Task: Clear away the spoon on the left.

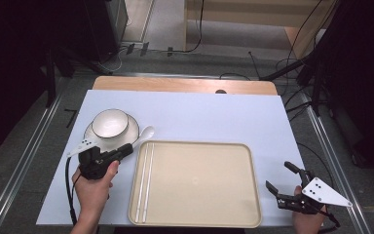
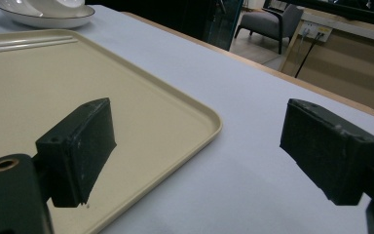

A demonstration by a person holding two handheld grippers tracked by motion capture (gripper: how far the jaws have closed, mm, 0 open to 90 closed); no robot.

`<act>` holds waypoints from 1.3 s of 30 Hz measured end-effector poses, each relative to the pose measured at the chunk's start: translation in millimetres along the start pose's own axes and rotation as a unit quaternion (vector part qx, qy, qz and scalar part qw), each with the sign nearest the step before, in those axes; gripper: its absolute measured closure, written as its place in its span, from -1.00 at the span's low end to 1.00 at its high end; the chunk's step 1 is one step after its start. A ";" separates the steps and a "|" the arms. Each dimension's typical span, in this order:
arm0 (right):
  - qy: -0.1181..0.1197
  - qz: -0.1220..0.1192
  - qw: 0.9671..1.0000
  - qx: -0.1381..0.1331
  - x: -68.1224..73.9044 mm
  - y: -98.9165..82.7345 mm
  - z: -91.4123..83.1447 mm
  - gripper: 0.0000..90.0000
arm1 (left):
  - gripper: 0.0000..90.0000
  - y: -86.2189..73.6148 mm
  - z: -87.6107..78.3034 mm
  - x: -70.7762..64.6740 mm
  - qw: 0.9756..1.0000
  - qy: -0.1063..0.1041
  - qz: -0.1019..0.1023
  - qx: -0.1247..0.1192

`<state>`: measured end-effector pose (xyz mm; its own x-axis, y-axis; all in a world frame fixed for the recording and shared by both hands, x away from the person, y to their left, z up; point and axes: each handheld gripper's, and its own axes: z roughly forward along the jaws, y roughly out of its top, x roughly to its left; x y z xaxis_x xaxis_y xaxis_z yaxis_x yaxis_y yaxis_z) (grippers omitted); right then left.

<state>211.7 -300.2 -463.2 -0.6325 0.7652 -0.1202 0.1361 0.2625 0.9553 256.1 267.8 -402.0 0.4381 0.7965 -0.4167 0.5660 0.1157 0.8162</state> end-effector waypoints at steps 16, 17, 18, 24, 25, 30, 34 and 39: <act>0.000 0.001 1.000 0.001 -0.3 -0.1 0.1 -0.71 | 0.93 -20.4 22.4 -10.6 0.999 -0.009 -0.002 0.032; 0.000 0.001 1.000 0.001 -0.4 -0.1 0.1 -0.71 | 0.93 -21.1 23.3 -11.1 0.999 -0.009 0.000 0.034; 0.000 0.002 1.000 0.001 -0.3 -0.1 0.0 -0.71 | 0.93 -22.0 24.7 -12.0 0.999 -0.009 0.000 0.035; 0.000 0.002 1.000 0.001 -0.2 0.2 -0.3 -0.71 | 0.93 -27.5 34.4 -17.9 0.999 -0.010 0.000 0.044; 0.000 0.001 1.000 0.001 -0.4 0.2 -0.5 -0.71 | 0.93 -28.2 35.5 -19.3 0.999 -0.009 0.002 0.046; 0.000 0.000 1.000 0.000 -0.8 0.2 -0.4 -0.71 | 0.93 -31.9 41.8 -25.2 0.999 -0.009 0.005 0.052; 0.000 0.001 1.000 0.000 -0.6 0.4 -0.6 -0.71 | 0.93 -33.8 45.2 -28.7 0.998 -0.008 0.008 0.058; -0.001 0.000 1.000 -0.001 -0.9 0.5 -0.7 -0.71 | 0.93 -36.4 47.7 -33.3 0.998 -0.003 0.010 0.060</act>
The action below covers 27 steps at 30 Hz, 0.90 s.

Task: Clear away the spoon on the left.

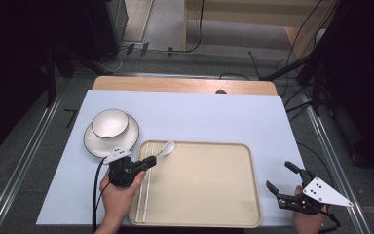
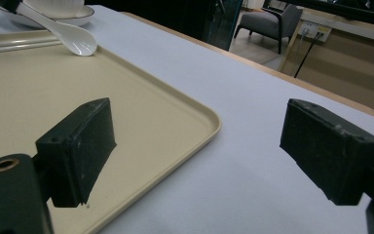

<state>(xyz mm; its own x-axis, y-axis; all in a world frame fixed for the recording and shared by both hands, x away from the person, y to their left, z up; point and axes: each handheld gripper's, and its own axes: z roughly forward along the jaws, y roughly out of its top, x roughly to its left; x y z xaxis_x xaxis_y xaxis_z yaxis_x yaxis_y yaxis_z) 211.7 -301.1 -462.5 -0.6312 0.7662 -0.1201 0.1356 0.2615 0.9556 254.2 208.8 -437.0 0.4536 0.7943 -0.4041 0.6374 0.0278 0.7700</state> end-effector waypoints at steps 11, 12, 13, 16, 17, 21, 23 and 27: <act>0.000 0.001 1.000 0.000 0.3 0.1 -0.2 -0.71 | 0.68 -5.5 11.3 -12.1 0.998 0.028 0.023 0.053; 0.000 0.001 1.000 0.000 0.3 0.1 -0.2 -0.71 | 0.65 -5.5 11.3 -12.1 0.998 0.028 0.023 0.053; 0.001 0.000 1.000 0.000 0.1 0.2 -0.2 -0.71 | 0.63 -7.2 13.5 -13.8 0.997 0.031 0.028 0.063; 0.001 0.000 1.000 0.000 0.4 0.2 0.1 -0.71 | 0.51 -7.0 14.3 -14.9 0.997 0.030 0.032 0.067; 0.001 0.000 1.000 0.001 0.5 0.3 0.1 -0.71 | 0.48 -6.8 14.5 -15.3 0.997 0.033 0.033 0.069; 0.000 0.000 1.000 0.000 0.4 0.4 -0.2 -0.71 | 0.80 -8.3 15.6 -17.8 0.995 0.028 0.045 0.090; -0.001 0.000 1.000 0.000 0.5 0.4 -0.4 -0.71 | 1.00 -10.5 17.9 -21.1 0.992 0.022 0.057 0.106; 0.000 0.001 1.000 0.000 0.6 0.3 -0.2 -0.71 | 1.00 -13.9 21.1 -26.4 0.989 0.013 0.075 0.129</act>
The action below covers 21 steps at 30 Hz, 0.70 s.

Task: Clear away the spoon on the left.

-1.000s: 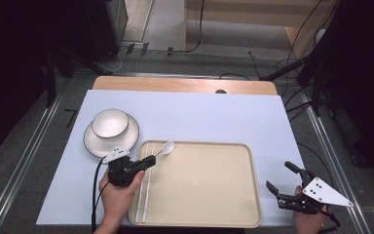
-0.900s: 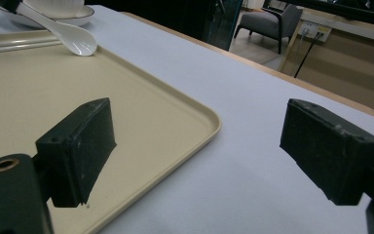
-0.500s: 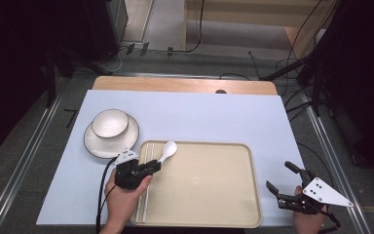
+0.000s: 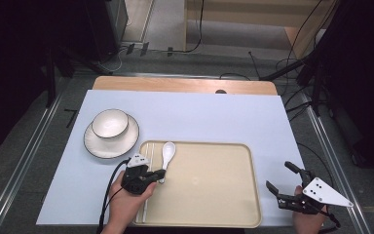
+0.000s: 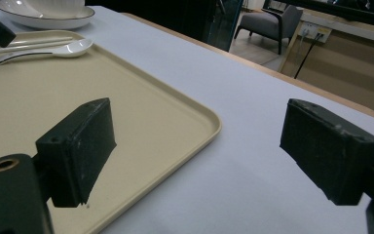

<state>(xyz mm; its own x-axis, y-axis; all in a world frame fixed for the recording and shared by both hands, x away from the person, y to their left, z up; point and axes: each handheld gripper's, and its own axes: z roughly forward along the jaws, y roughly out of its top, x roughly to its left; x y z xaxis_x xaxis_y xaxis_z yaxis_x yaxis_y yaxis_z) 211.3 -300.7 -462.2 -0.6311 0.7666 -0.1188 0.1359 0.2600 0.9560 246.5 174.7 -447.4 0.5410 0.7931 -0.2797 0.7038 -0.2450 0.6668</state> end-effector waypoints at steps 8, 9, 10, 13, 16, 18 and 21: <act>0.001 -0.001 1.000 -0.001 -0.7 -0.3 0.5 -0.71 | 1.00 -1.9 9.2 -8.6 1.000 -0.001 0.015 0.025; 0.002 -0.001 1.000 -0.001 -0.6 -0.2 0.8 -0.71 | 1.00 0.6 11.3 -8.9 1.000 0.001 0.014 0.024; 0.002 -0.001 1.000 -0.001 -0.6 -0.2 0.8 -0.71 | 1.00 0.6 11.3 -8.9 1.000 0.001 0.014 0.024; 0.002 -0.002 1.000 -0.001 0.2 0.6 1.6 -0.71 | 1.00 8.4 17.1 -7.2 0.999 0.014 0.013 0.026; 0.001 -0.002 1.000 -0.002 0.7 0.8 1.3 -0.71 | 1.00 13.7 22.8 -3.1 0.999 0.019 0.007 0.032; 0.001 -0.002 1.000 -0.003 0.5 0.8 1.3 -0.71 | 1.00 18.6 27.0 0.2 0.999 0.021 0.002 0.036; 0.001 -0.001 1.000 -0.003 0.5 0.7 1.6 -0.71 | 1.00 29.2 33.6 2.0 0.999 0.024 0.000 0.040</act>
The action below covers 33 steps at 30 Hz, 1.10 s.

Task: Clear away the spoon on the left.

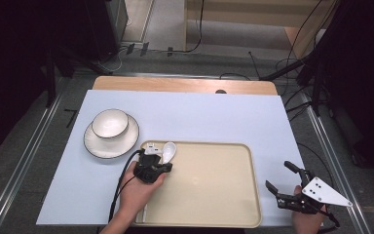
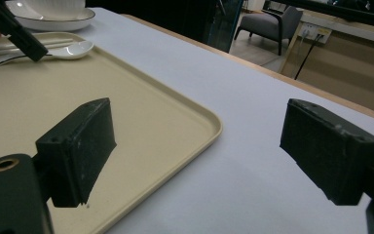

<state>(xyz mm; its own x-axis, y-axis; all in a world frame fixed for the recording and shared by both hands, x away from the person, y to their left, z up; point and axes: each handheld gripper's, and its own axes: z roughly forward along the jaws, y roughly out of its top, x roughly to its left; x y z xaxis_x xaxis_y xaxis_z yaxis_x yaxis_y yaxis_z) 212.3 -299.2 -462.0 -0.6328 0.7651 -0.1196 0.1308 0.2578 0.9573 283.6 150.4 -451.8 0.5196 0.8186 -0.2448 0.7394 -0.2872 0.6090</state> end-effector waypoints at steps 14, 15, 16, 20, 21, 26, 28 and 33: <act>0.002 0.002 1.000 -0.004 -0.9 0.2 -0.8 -0.71 | 1.00 26.1 22.5 11.0 0.999 0.021 -0.026 0.005; 0.003 0.002 1.000 -0.005 -0.8 0.3 -0.7 -0.71 | 1.00 26.1 22.5 11.0 0.999 0.021 -0.026 0.005; 0.003 0.001 1.000 -0.004 -0.8 0.3 -0.5 -0.71 | 1.00 26.2 23.0 12.9 0.999 0.023 -0.028 0.005; 0.003 0.001 1.000 -0.004 -0.2 0.6 0.0 -0.71 | 1.00 27.1 24.0 15.5 0.999 0.022 -0.034 0.001; 0.003 0.001 1.000 -0.004 -0.2 0.6 0.0 -0.71 | 1.00 27.1 24.0 15.5 0.999 0.022 -0.034 0.001; 0.003 0.001 1.000 -0.003 0.2 0.6 0.0 -0.71 | 1.00 28.2 24.3 19.9 0.999 0.023 -0.039 -0.004; 0.003 0.001 1.000 -0.003 0.2 0.5 0.0 -0.71 | 1.00 28.3 24.1 20.7 0.999 0.023 -0.039 -0.006; 0.003 0.001 1.000 -0.003 0.0 0.2 0.4 -0.71 | 0.94 28.4 13.3 22.5 0.999 -0.001 -0.040 -0.034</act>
<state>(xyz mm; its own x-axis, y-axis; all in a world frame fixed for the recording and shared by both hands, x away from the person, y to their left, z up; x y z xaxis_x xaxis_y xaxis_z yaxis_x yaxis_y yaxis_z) 212.6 -298.9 -461.9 -0.6374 0.7616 -0.1169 0.1275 0.2539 0.9588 322.0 154.1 -450.0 0.4606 0.8368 -0.2958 0.7474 -0.1860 0.6378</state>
